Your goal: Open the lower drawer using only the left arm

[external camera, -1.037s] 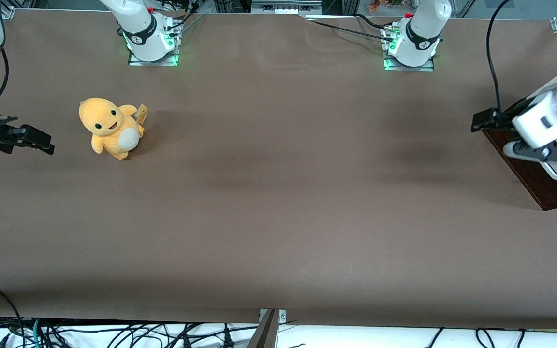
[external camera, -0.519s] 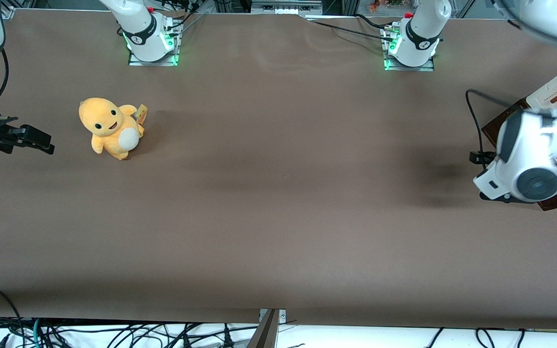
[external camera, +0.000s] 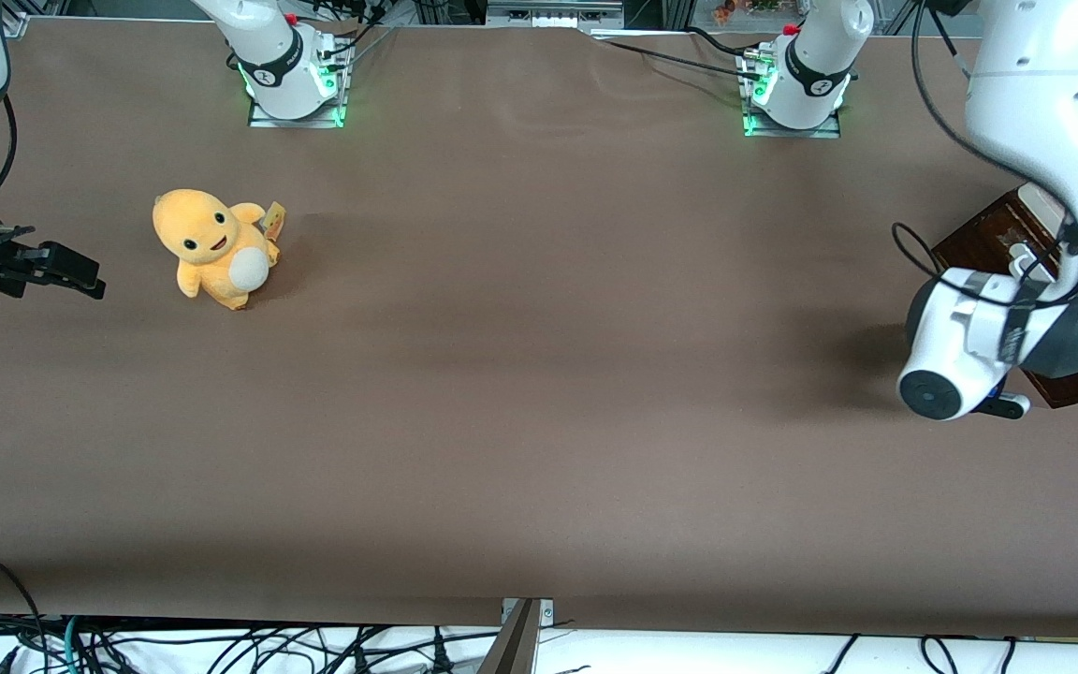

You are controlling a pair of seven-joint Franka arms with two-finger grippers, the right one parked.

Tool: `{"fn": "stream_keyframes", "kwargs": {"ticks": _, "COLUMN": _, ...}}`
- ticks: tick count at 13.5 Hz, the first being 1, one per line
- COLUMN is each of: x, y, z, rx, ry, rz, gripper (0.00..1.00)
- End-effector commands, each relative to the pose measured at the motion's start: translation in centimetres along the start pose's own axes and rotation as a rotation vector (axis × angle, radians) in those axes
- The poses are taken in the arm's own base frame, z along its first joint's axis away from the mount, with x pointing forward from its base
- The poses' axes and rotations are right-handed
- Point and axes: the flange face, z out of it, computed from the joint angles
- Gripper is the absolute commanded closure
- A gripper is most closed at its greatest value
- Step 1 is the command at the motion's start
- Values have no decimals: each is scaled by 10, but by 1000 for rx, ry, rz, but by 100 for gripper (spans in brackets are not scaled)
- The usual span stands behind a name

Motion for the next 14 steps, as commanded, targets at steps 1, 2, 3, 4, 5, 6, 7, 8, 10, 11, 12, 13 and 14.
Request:
{"fn": "stream_keyframes", "kwargs": {"ticks": 1, "x": 16, "y": -3, "z": 23, "rx": 120, "ry": -31, "rz": -25, "gripper": 0}}
{"fn": "stream_keyframes", "kwargs": {"ticks": 2, "x": 18, "y": -5, "z": 28, "rx": 147, "ry": -35, "rz": -25, "gripper": 0}}
{"fn": "stream_keyframes", "kwargs": {"ticks": 3, "x": 20, "y": -8, "z": 36, "rx": 150, "ry": -45, "rz": -29, "gripper": 0}}
{"fn": "stream_keyframes", "kwargs": {"ticks": 4, "x": 21, "y": -8, "z": 41, "rx": 150, "ry": -51, "rz": -31, "gripper": 0}}
{"fn": "stream_keyframes", "kwargs": {"ticks": 5, "x": 23, "y": -7, "z": 44, "rx": 155, "ry": -56, "rz": -28, "gripper": 0}}
{"fn": "stream_keyframes", "kwargs": {"ticks": 6, "x": 24, "y": -5, "z": 48, "rx": 171, "ry": -59, "rz": -22, "gripper": 11}}
{"fn": "stream_keyframes", "kwargs": {"ticks": 7, "x": 26, "y": -3, "z": 49, "rx": 173, "ry": -61, "rz": -20, "gripper": 31}}
{"fn": "stream_keyframes", "kwargs": {"ticks": 8, "x": 27, "y": -4, "z": 55, "rx": 181, "ry": -69, "rz": -24, "gripper": 50}}
{"fn": "stream_keyframes", "kwargs": {"ticks": 10, "x": 29, "y": -3, "z": 59, "rx": 197, "ry": -74, "rz": -21, "gripper": 80}}
{"fn": "stream_keyframes", "kwargs": {"ticks": 11, "x": 29, "y": -2, "z": 58, "rx": 199, "ry": -74, "rz": -19, "gripper": 85}}
{"fn": "stream_keyframes", "kwargs": {"ticks": 12, "x": 29, "y": -2, "z": 58, "rx": 199, "ry": -74, "rz": -18, "gripper": 85}}
{"fn": "stream_keyframes", "kwargs": {"ticks": 13, "x": 29, "y": -2, "z": 58, "rx": 199, "ry": -76, "rz": -16, "gripper": 87}}
{"fn": "stream_keyframes", "kwargs": {"ticks": 14, "x": 29, "y": 1, "z": 54, "rx": 202, "ry": -70, "rz": -10, "gripper": 88}}
